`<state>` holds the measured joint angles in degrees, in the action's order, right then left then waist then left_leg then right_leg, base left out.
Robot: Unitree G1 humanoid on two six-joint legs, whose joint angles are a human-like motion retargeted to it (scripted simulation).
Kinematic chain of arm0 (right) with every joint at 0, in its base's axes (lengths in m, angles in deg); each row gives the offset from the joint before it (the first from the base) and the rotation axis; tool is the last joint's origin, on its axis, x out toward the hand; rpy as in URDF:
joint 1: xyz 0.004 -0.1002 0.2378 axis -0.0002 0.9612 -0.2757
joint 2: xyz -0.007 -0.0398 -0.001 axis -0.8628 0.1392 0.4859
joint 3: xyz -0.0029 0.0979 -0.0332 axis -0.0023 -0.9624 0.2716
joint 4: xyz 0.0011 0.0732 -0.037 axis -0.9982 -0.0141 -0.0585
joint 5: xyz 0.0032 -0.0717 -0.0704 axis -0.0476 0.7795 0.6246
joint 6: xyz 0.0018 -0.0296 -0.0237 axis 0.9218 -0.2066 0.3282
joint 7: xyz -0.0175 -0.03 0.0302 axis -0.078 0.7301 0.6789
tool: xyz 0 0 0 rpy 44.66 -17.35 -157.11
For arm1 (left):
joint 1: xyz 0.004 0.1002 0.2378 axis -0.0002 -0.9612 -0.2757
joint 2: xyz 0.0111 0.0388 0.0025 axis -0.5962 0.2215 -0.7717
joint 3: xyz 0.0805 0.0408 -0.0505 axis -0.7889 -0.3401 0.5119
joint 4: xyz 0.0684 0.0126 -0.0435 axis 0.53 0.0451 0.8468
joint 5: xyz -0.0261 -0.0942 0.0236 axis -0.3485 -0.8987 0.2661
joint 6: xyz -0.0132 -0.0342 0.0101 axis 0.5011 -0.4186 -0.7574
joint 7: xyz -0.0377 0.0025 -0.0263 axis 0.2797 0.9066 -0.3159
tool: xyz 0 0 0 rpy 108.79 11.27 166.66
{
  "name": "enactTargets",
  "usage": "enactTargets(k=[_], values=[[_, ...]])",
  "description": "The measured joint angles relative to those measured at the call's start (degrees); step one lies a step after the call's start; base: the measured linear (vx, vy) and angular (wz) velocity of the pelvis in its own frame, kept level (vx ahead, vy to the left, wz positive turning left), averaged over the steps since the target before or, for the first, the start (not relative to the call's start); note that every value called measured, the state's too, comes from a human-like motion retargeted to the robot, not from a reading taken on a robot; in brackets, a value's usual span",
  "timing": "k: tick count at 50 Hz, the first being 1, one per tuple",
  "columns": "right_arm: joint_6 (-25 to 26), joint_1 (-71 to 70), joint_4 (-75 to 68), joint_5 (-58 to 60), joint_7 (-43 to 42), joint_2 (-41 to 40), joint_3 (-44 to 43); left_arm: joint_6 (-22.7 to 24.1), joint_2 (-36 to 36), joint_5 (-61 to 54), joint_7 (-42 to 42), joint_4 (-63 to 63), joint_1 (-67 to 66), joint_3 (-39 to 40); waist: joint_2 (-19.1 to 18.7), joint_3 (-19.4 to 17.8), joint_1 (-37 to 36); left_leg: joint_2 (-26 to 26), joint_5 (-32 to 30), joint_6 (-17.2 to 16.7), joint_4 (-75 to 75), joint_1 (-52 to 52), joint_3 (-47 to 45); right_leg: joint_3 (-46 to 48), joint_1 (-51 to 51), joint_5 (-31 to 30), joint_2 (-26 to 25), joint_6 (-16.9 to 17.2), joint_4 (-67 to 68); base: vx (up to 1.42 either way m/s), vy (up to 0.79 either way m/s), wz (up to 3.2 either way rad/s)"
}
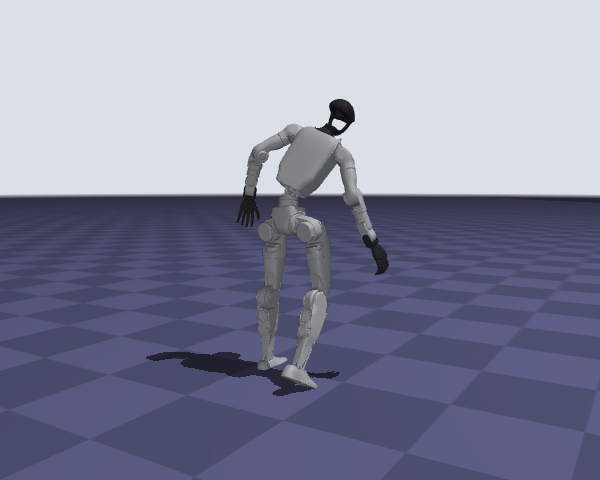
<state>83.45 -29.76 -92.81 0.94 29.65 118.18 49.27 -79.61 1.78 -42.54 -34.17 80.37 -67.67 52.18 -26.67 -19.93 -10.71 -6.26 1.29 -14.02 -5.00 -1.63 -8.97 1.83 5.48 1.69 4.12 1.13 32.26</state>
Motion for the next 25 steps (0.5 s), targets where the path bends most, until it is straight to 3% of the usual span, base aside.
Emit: enactTargets(k=[3, 6, 11, 14, 17, 20, 25], values=[[-0.3, 1.1, 1.2, 0.4, -0.1, -0.3, 0.0, -0.5, -1.8, -1.6, 3.2, -2.6, 2.2, 1.7, -1.1, 0.8, 1.8, -1.1, 0.7, -0.2, 0.0, 0.9, 1.3, 3.4, 6.2, 2.8, 0.4, -0.3, 6.1, 0.36, 0.11, 0.38], [0.0, 0.4, 1.5, 0.5, -1.1, 0.2, 0.6, -1.4, -2.8, -9.2, 6.8, -5.1, 5.2, 4.2, -1.1, 1.1, 2.9, -0.6, 1.7, 0.4, 0.0, 1.2, 1.9, 5.8, 9.9, 3.0, 1.4, 1.3, 0.1, 0.35, 0.05, 0.21], [1.7, -2.5, 0.4, 0.6, -2.8, 1.1, 1.4, -1.8, -5.0, -21.5, 11.4, -9.3, 9.5, 7.5, 1.8, -1.1, 5.6, 3.9, 4.8, 1.5, 0.5, 4.3, 2.6, 7.6, 9.2, -9.0, 4.5, 8.8, -23.9, 0.39, -0.02, 0.27], [2.0, -2.1, 0.2, 0.6, -3.1, 1.3, 0.8, -1.4, -7.1, -23.4, 12.0, -11.4, 10.4, 7.8, 2.8, -1.8, 6.6, 5.4, 7.5, 0.6, 1.7, 6.5, 3.5, 10.7, 8.2, -9.1, 5.3, 13.4, -33.4, 0.45, -0.15, 0.37], [1.9, -1.0, 0.2, -0.1, -3.2, 1.8, -0.9, -1.0, -9.3, -22.6, 11.4, -13.2, 11.4, 7.3, 2.0, -2.0, 6.4, 4.9, 9.5, -0.6, 2.8, 8.1, 4.6, 11.6, 7.2, -8.6, 3.9, 13.9, -36.8, 0.48, -0.24, 0.41], [1.4, 1.2, 0.0, -1.1, -3.7, 3.3, -2.9, -0.4, -10.0, -21.0, 10.1, -14.6, 10.3, 6.8, 0.8, -1.4, 6.8, 6.6, 10.6, 0.3, 3.9, 9.6, 7.0, 11.7, 5.2, -12.1, 6.2, 13.9, -36.7, 0.50, -0.07, 0.64], [1.5, 2.1, -0.4, -1.2, -4.1, 8.4, -4.8, -0.9, -6.5, -21.5, 7.5, -14.6, 4.4, 6.8, -2.7, -1.5, 7.7, 8.4, 6.7, 1.5, 6.6, 10.3, 7.7, 12.1, 3.2, -9.2, 9.4, 13.9, -33.1, 0.45, -0.06, 0.29]])
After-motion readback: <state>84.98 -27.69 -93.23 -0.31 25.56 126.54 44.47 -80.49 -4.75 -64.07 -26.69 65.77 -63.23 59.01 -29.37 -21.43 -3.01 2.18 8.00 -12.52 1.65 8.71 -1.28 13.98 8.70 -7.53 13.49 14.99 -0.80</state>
